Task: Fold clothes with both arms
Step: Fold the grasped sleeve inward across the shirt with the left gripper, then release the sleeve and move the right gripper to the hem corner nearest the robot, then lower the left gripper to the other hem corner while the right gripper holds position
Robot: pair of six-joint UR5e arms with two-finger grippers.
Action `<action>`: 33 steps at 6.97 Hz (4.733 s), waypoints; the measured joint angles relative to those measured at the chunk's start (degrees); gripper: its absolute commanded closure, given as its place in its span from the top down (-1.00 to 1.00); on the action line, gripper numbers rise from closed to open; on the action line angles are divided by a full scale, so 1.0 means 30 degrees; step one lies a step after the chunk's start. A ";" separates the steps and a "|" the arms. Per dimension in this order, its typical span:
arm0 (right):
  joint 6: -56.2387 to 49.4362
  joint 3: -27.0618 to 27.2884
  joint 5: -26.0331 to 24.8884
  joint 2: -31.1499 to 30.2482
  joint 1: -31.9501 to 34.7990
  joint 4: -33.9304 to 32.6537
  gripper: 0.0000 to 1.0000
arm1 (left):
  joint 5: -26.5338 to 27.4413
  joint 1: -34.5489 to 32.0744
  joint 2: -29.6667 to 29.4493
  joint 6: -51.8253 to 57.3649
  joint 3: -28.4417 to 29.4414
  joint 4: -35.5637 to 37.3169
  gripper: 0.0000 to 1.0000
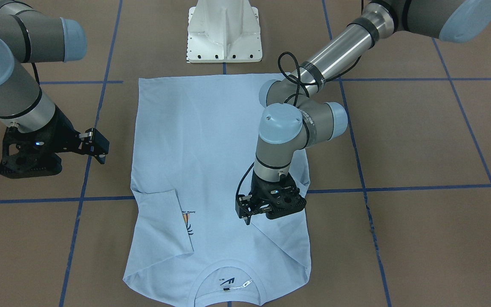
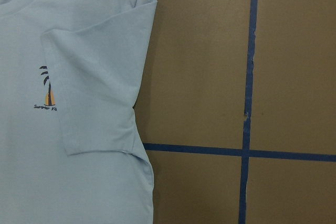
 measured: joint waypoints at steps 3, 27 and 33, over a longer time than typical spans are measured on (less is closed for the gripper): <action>0.0118 0.0751 0.0000 -0.0637 0.0076 0.0005 1.00 | -0.1831 -0.0521 0.3185 0.1896 -0.4114 -0.0006 1.00; 1.5028 0.5549 -0.9364 -0.9602 -1.4072 0.9180 -0.06 | -0.3076 -0.0392 1.4444 0.7028 -1.8321 0.2299 1.00; 1.5029 0.5671 -0.9060 -0.9707 -1.4095 0.9188 0.13 | -0.3079 -0.0393 1.4495 0.7064 -1.8328 0.2299 1.00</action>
